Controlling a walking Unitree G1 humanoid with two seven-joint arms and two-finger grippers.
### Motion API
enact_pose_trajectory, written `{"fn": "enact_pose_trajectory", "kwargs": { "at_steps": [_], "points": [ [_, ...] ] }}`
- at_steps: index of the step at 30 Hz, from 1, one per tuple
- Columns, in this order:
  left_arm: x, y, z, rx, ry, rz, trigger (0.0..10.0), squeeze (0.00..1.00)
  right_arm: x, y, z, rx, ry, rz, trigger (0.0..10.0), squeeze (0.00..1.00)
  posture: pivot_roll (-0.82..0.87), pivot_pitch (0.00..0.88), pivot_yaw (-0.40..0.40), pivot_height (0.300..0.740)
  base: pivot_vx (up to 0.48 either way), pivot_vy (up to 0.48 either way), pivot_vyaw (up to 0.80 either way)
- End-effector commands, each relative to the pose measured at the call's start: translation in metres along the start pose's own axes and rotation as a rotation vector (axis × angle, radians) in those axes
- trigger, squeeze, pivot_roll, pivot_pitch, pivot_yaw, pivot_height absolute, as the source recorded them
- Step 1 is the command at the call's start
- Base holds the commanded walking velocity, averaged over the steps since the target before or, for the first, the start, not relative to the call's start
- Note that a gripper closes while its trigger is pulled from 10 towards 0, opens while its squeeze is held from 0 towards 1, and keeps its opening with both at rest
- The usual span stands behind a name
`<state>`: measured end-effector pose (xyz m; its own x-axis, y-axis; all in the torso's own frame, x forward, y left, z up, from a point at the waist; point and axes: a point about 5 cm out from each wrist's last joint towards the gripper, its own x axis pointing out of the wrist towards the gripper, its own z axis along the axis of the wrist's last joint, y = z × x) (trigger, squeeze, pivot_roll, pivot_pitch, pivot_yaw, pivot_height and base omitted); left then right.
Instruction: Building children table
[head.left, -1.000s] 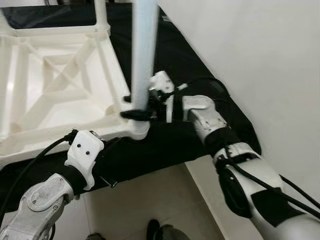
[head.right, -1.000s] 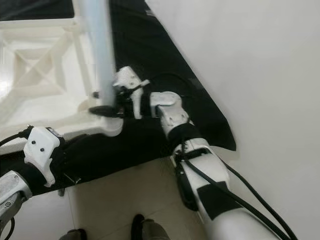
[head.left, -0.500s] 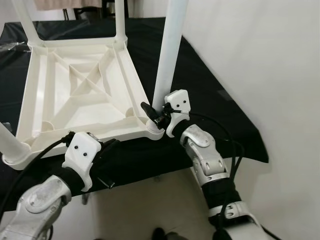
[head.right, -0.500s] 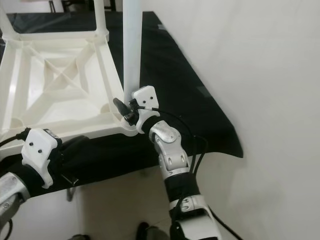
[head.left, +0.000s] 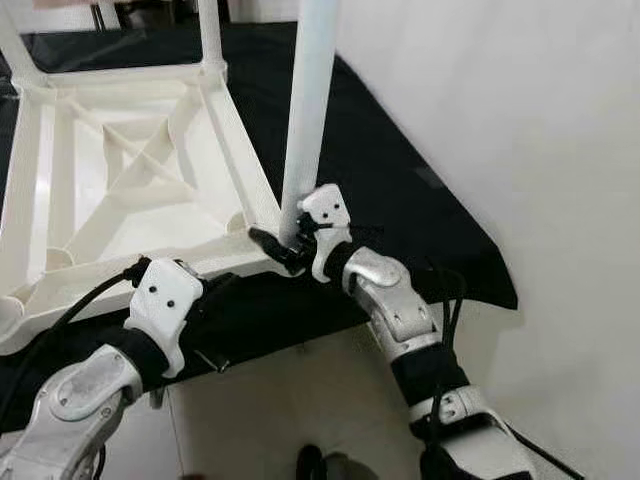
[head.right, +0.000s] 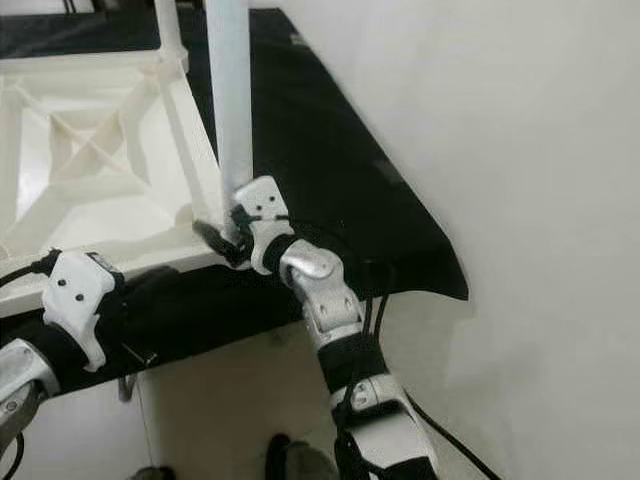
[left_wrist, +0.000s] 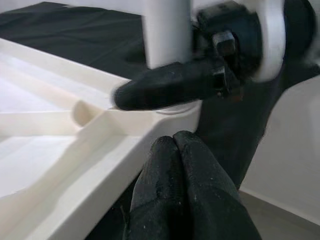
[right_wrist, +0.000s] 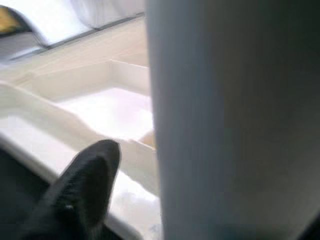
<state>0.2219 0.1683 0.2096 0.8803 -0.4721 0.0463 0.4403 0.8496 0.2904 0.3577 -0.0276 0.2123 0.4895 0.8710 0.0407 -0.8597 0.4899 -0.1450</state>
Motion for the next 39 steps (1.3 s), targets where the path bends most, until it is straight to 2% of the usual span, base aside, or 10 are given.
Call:
{"fn": "enact_pose_trajectory", "kwargs": {
  "at_steps": [1, 4, 5, 14, 16, 17, 18, 32, 38, 39],
  "points": [
    [-0.001, -0.003, -0.003, -0.007, 0.011, -0.004, 10.0, 0.00, 0.005, 0.004, 0.011, -0.024, -0.044, 0.117, 10.0, 1.00, 0.12, 0.239, -0.182, 0.740, 0.000, 0.000, 0.00],
    [-0.002, -0.003, -0.003, -0.006, 0.012, 0.001, 10.0, 0.00, 0.005, 0.005, 0.017, -0.071, -0.040, 0.227, 10.0, 1.00, 0.13, 0.240, -0.183, 0.740, 0.000, 0.000, 0.00],
    [-0.002, -0.003, -0.003, -0.005, 0.012, 0.002, 10.0, 0.00, 0.004, 0.005, 0.019, -0.092, -0.031, 0.288, 10.0, 0.00, 0.14, 0.242, -0.182, 0.740, 0.000, 0.000, 0.00],
    [-0.003, -0.004, -0.002, -0.004, 0.014, 0.005, 10.0, 0.00, 0.001, -0.007, 0.027, -0.167, 0.053, 0.416, 10.0, 0.00, 0.15, 0.247, -0.187, 0.740, 0.000, 0.000, 0.00],
    [-0.003, -0.005, -0.002, -0.004, 0.015, 0.004, 10.0, 0.00, 0.002, -0.011, 0.029, -0.173, 0.065, 0.419, 8.9, 0.00, 0.15, 0.249, -0.187, 0.740, 0.000, 0.000, 0.00],
    [-0.004, -0.005, -0.002, -0.004, 0.017, 0.003, 10.0, 0.00, 0.003, -0.013, 0.030, -0.176, 0.071, 0.423, 0.7, 0.00, 0.16, 0.250, -0.187, 0.740, 0.000, 0.000, 0.00],
    [-0.004, -0.005, -0.002, -0.005, 0.018, 0.002, 10.0, 0.00, 0.004, -0.015, 0.029, -0.183, 0.090, 0.426, 0.0, 0.00, 0.16, 0.252, -0.187, 0.740, 0.000, 0.000, 0.00],
    [-0.006, -0.007, -0.002, -0.010, 0.029, -0.005, 10.0, 0.00, -0.006, -0.024, 0.014, -0.179, 0.165, 0.395, 0.0, 0.00, 0.15, 0.273, -0.182, 0.740, 0.000, 0.000, 0.00],
    [-0.007, -0.006, -0.003, -0.009, 0.031, -0.001, 10.0, 0.00, -0.018, -0.034, -0.004, -0.132, 0.183, 0.201, 0.0, 0.00, 0.14, 0.275, -0.189, 0.740, 0.000, 0.000, 0.00],
    [-0.009, -0.003, -0.003, -0.004, 0.035, 0.001, 10.0, 0.00, -0.022, -0.036, -0.022, -0.120, 0.214, -0.183, 0.0, 0.00, 0.14, 0.289, -0.189, 0.740, 0.000, 0.000, 0.00]
  ]
}}
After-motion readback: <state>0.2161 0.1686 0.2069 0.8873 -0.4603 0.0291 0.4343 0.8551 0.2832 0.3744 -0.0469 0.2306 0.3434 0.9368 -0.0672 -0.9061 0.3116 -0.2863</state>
